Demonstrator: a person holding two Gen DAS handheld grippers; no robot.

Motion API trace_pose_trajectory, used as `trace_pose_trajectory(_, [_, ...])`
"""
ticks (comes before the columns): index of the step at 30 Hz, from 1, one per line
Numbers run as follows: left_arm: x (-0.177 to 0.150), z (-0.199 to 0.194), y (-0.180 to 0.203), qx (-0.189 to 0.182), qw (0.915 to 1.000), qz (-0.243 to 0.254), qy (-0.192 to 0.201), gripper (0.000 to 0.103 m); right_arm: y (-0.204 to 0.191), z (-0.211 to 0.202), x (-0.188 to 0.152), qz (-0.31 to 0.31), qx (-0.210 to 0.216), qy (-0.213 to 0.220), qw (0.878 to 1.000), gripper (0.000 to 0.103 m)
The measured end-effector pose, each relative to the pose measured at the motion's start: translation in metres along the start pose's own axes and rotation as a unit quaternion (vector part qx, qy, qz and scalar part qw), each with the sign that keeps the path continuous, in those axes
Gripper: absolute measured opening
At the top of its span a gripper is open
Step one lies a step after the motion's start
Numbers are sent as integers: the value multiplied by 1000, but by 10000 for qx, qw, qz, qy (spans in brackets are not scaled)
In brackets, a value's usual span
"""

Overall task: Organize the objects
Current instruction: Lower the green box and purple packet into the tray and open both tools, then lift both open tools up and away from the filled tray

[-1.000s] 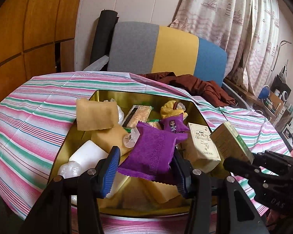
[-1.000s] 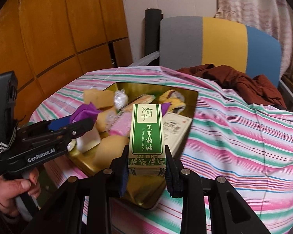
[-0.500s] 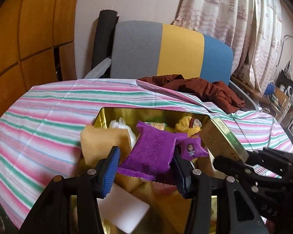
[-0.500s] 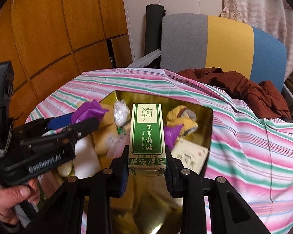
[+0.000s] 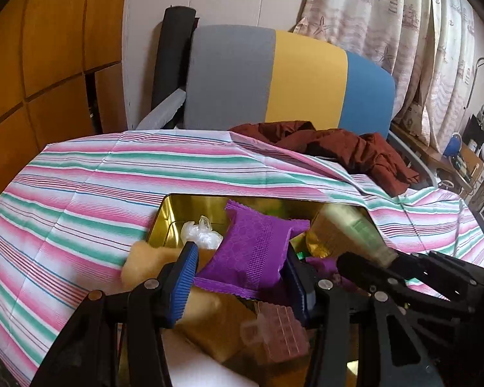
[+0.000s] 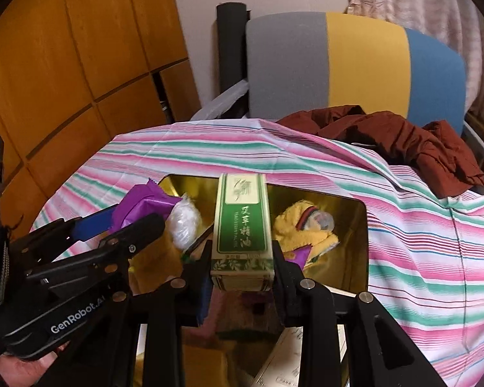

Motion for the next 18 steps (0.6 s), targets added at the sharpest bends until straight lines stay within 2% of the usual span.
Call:
trace_pose_trajectory(2, [1, 5, 0, 33, 10000, -13, -42, 52, 4, 3, 0, 118, -29, -66, 9999, 36])
trace_pose_trajectory(4, [0, 10, 0, 48, 9999, -43, -148, 53, 10, 4, -2, 251, -50, -111, 9996, 50])
trace_pose_trajectory(6, [-2, 14, -1, 86, 9996, -100, -255, 55, 13, 1, -5, 335, -39, -101, 9994, 55])
trace_pose_trajectory(18, [-9, 4, -5, 146, 9989, -297, -336, 58, 15, -9, -12, 332, -73, -54, 9994, 58])
Point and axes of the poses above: each gripper's, at about its wrist camera, not at the fingertips, and z roughly the way its jaws point, y to its right, x to its top, the point moved 3 cm from there along z, roughly the way its jaws point, and after that the axes turned 12 degrees about -z, right-handed, at the moved point
